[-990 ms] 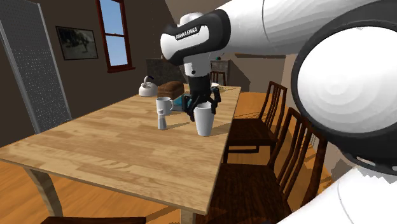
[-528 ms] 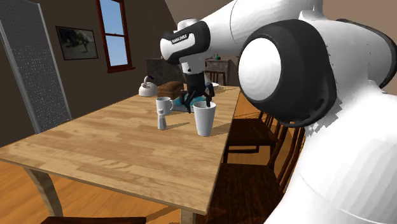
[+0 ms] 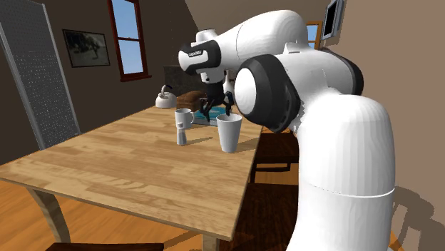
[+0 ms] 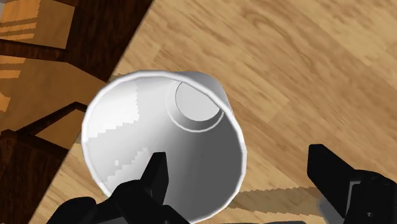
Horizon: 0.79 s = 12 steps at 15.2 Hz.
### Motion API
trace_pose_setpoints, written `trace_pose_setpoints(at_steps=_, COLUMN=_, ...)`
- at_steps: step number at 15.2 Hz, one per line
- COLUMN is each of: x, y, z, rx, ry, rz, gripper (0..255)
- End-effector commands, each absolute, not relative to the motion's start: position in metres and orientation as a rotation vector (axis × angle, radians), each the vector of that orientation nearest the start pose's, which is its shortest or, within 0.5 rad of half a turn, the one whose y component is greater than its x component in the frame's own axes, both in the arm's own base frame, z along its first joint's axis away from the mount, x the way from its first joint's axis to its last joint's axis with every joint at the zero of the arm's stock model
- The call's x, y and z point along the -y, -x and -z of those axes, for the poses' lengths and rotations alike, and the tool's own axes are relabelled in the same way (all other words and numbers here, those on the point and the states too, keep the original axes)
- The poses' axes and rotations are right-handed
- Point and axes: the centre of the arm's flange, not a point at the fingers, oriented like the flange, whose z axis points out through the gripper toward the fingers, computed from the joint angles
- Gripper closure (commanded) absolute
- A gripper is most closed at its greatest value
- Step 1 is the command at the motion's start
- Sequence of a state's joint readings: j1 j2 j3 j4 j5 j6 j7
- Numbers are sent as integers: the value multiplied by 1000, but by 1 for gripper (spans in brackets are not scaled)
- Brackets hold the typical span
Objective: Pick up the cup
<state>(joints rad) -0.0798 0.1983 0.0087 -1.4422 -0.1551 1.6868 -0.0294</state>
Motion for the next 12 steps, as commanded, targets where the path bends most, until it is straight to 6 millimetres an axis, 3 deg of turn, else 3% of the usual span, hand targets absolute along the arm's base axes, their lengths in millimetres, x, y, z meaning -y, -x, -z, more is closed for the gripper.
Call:
trace_pose_setpoints(at_steps=1, x=62, y=-627, z=-573, rx=-49, ry=3296, rz=67, gripper=0)
trace_pose_setpoints(at_steps=8, x=62, y=-627, z=-544, rx=-49, ry=3296, rz=67, gripper=0)
trace_pose_setpoints(at_steps=9, x=62, y=-627, z=-544, rx=-49, ry=3296, rz=67, gripper=255)
trace_pose_setpoints(at_steps=12, x=63, y=-628, z=-544, rx=-49, ry=3296, rz=67, gripper=255)
